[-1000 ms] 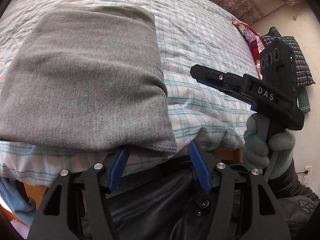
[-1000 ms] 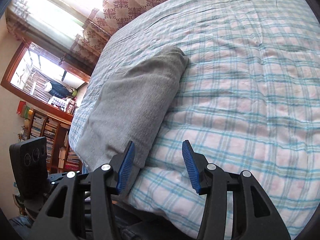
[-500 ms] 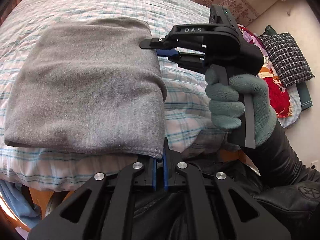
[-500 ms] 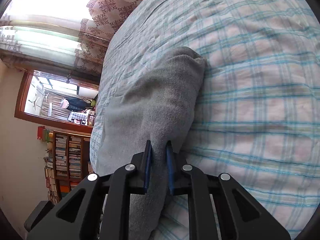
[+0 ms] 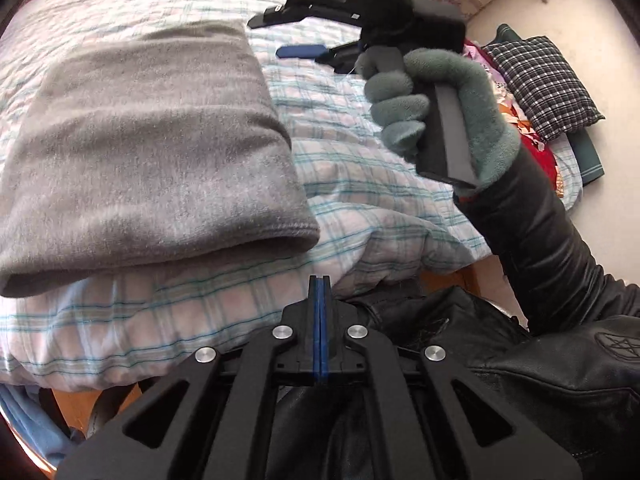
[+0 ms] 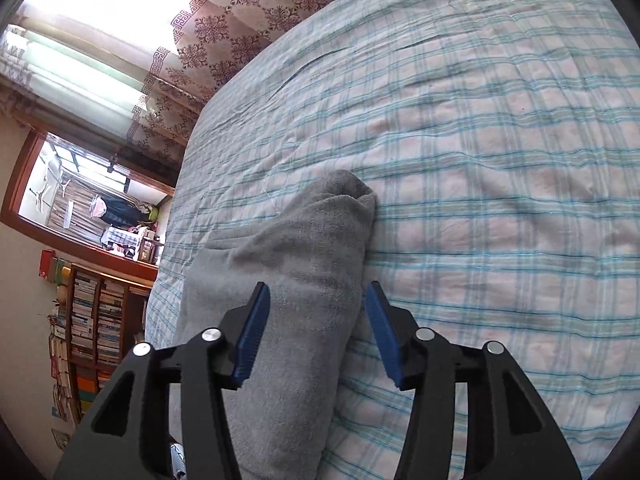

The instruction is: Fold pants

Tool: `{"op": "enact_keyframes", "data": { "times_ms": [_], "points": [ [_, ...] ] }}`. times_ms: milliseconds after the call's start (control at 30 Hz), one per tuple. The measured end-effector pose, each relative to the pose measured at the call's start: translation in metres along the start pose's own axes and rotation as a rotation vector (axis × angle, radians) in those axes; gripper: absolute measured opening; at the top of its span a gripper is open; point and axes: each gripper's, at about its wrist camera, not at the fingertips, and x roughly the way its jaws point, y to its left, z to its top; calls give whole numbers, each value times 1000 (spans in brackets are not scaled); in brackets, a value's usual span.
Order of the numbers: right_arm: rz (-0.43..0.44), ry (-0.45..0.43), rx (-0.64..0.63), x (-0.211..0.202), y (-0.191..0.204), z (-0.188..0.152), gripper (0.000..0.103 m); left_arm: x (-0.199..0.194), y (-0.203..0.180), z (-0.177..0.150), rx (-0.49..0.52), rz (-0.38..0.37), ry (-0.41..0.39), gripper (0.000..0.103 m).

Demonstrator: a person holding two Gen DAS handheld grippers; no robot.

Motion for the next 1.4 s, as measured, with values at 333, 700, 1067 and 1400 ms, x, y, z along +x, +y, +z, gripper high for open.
{"op": "enact_keyframes", "data": {
  "times_ms": [333,700,1067,1400],
  "points": [
    [71,113,77,19,-22,-51,59,-70,32,23,-46,94,-173,72],
    [87,112,73,22,-12,-71,64,-86,124,57,-187,223,-252,76],
    [62,129,11,32,17,-74,68,-63,191,75,-291,236,-243,90],
    [70,139,19,45,22,-66,68,-19,254,99,-370,72,-124,90]
  ]
}}
